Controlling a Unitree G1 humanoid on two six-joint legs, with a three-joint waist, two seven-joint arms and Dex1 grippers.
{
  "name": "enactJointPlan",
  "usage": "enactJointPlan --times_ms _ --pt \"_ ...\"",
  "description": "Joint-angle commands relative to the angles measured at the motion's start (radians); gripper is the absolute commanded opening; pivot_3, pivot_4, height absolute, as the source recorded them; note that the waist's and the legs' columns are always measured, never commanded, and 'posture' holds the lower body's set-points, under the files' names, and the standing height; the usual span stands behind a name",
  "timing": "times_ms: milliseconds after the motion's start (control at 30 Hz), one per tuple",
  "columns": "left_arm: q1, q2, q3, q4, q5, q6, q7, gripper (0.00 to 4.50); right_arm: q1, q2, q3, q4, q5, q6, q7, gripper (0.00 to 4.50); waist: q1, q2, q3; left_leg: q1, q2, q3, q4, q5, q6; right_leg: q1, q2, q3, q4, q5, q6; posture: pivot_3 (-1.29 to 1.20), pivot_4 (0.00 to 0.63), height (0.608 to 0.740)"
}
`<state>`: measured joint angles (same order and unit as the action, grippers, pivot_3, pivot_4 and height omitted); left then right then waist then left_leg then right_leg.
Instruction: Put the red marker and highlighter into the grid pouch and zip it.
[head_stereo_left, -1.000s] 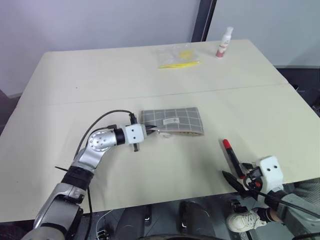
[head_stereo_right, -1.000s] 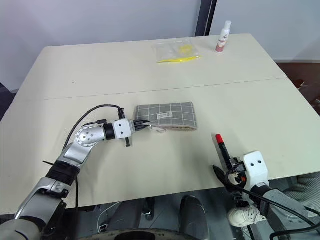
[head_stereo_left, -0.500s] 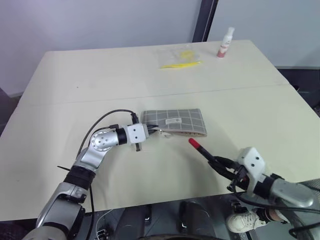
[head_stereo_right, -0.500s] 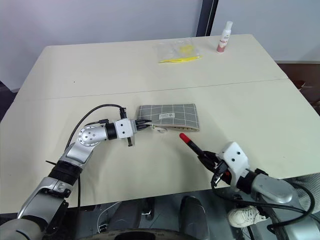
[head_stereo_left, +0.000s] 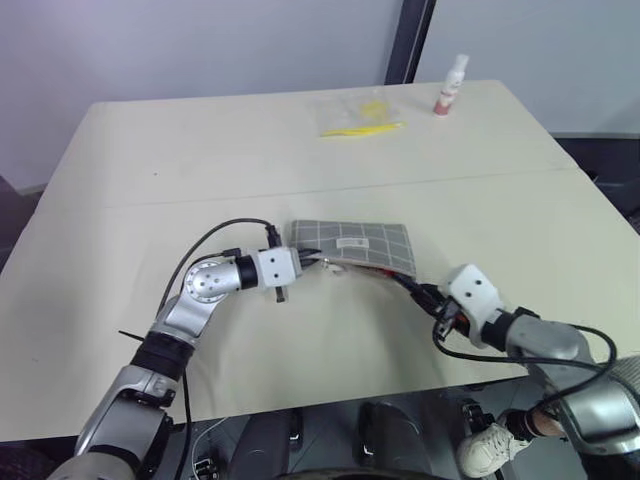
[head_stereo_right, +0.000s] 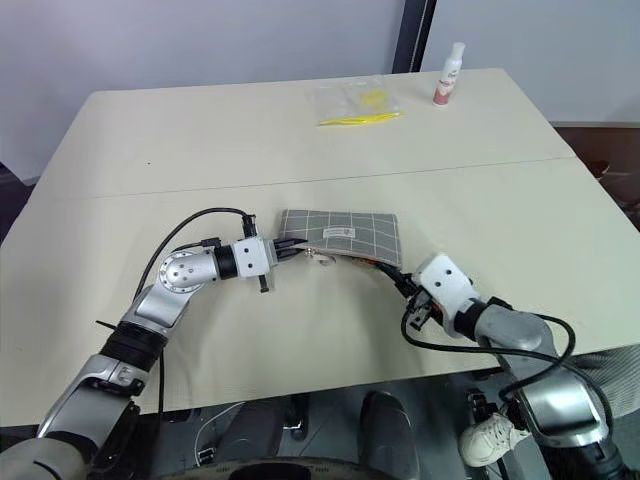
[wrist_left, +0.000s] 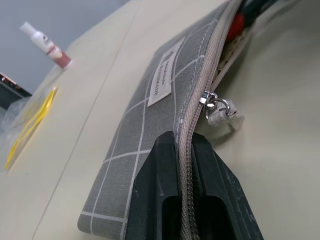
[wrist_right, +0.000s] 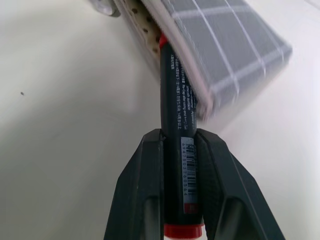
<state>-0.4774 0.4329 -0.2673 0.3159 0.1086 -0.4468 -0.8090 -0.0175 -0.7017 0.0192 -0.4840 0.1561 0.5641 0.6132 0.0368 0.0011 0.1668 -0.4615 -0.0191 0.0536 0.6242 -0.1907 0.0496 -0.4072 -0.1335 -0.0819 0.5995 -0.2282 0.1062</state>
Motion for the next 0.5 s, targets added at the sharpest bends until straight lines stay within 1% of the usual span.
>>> enactJointPlan --times_ms 33,200,267,333,400,500 --pt "-0.022 -0.008 -0.029 -0.055 0.001 -0.017 -0.02 0.0 -0.111 -0.02 0.084 -0.031 -0.062 0.019 0.008 0.37 0.001 0.0 0.0 0.0 0.0 0.0 0.0 0.0 0.0 0.0 0.0 0.0 0.0 0.0 0.0 0.0 0.15 0.74" --pt "-0.045 -0.035 -0.056 -0.066 -0.005 0.007 -0.041 0.0 -0.262 0.0 0.251 0.02 -0.177 0.059 -0.001 0.37 0.003 0.0 0.0 -0.002 0.0 0.0 0.002 -0.001 0.001 0.0 -0.001 -0.002 -0.001 0.0 0.0 0.0 0.15 0.74" --pt "-0.05 -0.042 -0.058 -0.068 -0.006 0.01 -0.046 0.0 -0.305 -0.001 0.3 0.056 -0.223 0.035 0.007 0.37 0.004 0.0 0.0 -0.003 0.0 0.0 0.003 -0.001 0.002 -0.001 0.0 -0.002 0.0 0.0 0.0 0.0 0.15 0.74" --pt "-0.05 -0.05 -0.055 -0.078 -0.018 0.023 -0.048 0.0 -0.347 -0.021 0.354 0.096 -0.289 -0.018 0.022 0.37 0.001 0.0 0.0 -0.003 0.0 0.0 0.004 -0.001 0.002 0.0 0.0 -0.002 0.0 0.0 0.0 0.0 0.15 0.74" --pt "-0.046 -0.05 -0.053 -0.086 -0.023 0.029 -0.052 0.0 -0.383 -0.02 0.38 0.141 -0.335 -0.092 0.02 0.37 0.002 0.0 0.0 -0.003 0.0 0.0 0.005 -0.001 0.002 0.0 0.0 -0.002 0.0 0.0 0.0 0.0 0.15 0.74" --pt "-0.04 -0.045 -0.042 -0.091 -0.028 0.038 -0.05 0.0 -0.395 -0.044 0.414 0.204 -0.422 -0.208 0.013 0.37 0.002 0.0 0.0 -0.002 0.0 0.0 0.005 -0.001 0.002 0.0 0.0 -0.002 0.001 0.001 0.001 0.0 0.15 0.74"
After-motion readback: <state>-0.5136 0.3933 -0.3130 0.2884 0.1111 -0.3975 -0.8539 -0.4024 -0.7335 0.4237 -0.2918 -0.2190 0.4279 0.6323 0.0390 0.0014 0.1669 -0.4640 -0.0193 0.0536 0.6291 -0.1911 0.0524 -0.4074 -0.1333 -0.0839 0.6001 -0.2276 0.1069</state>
